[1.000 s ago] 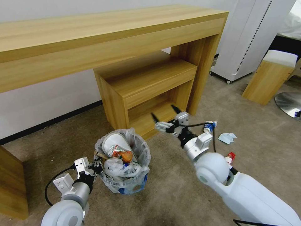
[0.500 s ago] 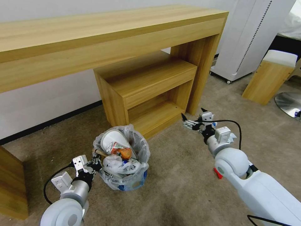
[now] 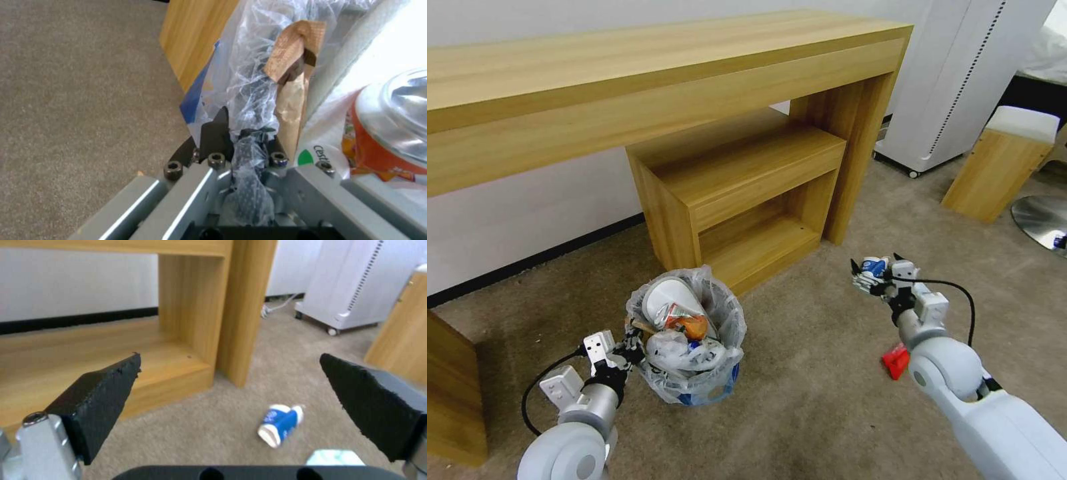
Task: Pick up the trash bin and place the garbage on the floor into it.
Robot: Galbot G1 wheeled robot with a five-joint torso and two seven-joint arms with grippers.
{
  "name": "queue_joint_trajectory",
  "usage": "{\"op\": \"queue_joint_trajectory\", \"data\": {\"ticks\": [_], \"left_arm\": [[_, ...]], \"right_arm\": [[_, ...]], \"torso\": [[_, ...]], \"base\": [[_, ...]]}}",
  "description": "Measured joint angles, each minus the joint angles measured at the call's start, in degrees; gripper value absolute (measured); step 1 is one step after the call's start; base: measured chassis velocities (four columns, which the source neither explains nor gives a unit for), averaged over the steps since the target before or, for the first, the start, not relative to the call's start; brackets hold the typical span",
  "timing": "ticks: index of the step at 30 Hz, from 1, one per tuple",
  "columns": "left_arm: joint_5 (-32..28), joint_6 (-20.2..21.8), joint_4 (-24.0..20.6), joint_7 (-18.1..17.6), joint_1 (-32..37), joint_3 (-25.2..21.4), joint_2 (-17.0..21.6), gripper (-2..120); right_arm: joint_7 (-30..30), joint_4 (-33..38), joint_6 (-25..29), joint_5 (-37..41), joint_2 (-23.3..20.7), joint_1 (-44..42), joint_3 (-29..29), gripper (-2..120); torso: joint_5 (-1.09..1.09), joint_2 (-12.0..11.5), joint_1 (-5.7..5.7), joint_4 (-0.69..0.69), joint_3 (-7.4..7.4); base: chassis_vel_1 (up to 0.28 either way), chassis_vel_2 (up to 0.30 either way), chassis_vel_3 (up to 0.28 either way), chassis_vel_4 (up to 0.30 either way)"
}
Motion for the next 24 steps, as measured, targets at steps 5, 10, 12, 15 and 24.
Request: {"op": "queue_joint_trajectory", "data": {"ticks": [5, 10, 12, 15, 24], "left_arm": [[-0.30, -0.02, -0.04, 0.19, 0.00, -0.16, 0.16, 1], [-0.45, 0.17, -0.43, 0.70, 0.54, -0.59, 0.69, 1], [-0.48, 0.36, -0.60, 0.89, 0.72, -0.74, 0.89, 1], [-0.51, 0.40, -0.68, 0.94, 0.79, -0.83, 1.01, 1], [-0.47, 0.45, -0.76, 1.06, 1.01, -0.86, 1.19, 1]], "right_arm": [[-0.05, -0.49, 2.12, -1.17, 0.82, -2.75, 1.14, 100], [-0.29, -0.87, 3.33, -2.23, 1.42, -5.28, 2.19, 100], [-0.19, -1.25, 3.57, -2.51, 1.39, -5.87, 2.46, 100], [-0.08, -1.48, 3.58, -2.64, 1.32, -6.02, 2.66, 100], [0.34, -2.40, 3.86, -2.75, 1.28, -6.39, 2.88, 100]], "torso": [[0.00, 0.00, 0.00, 0.00, 0.00], [0.00, 0.00, 0.00, 0.00, 0.00], [-0.01, 0.00, 0.00, 0.00, 0.00], [-0.01, 0.00, 0.00, 0.00, 0.00], [-0.01, 0.00, 0.00, 0.01, 0.00]], "base": [[0.000, 0.000, 0.000, 0.000], [0.000, 0.000, 0.000, 0.000], [0.000, 0.000, 0.000, 0.000], [0.000, 0.000, 0.000, 0.000], [0.000, 0.000, 0.000, 0.000]]}}
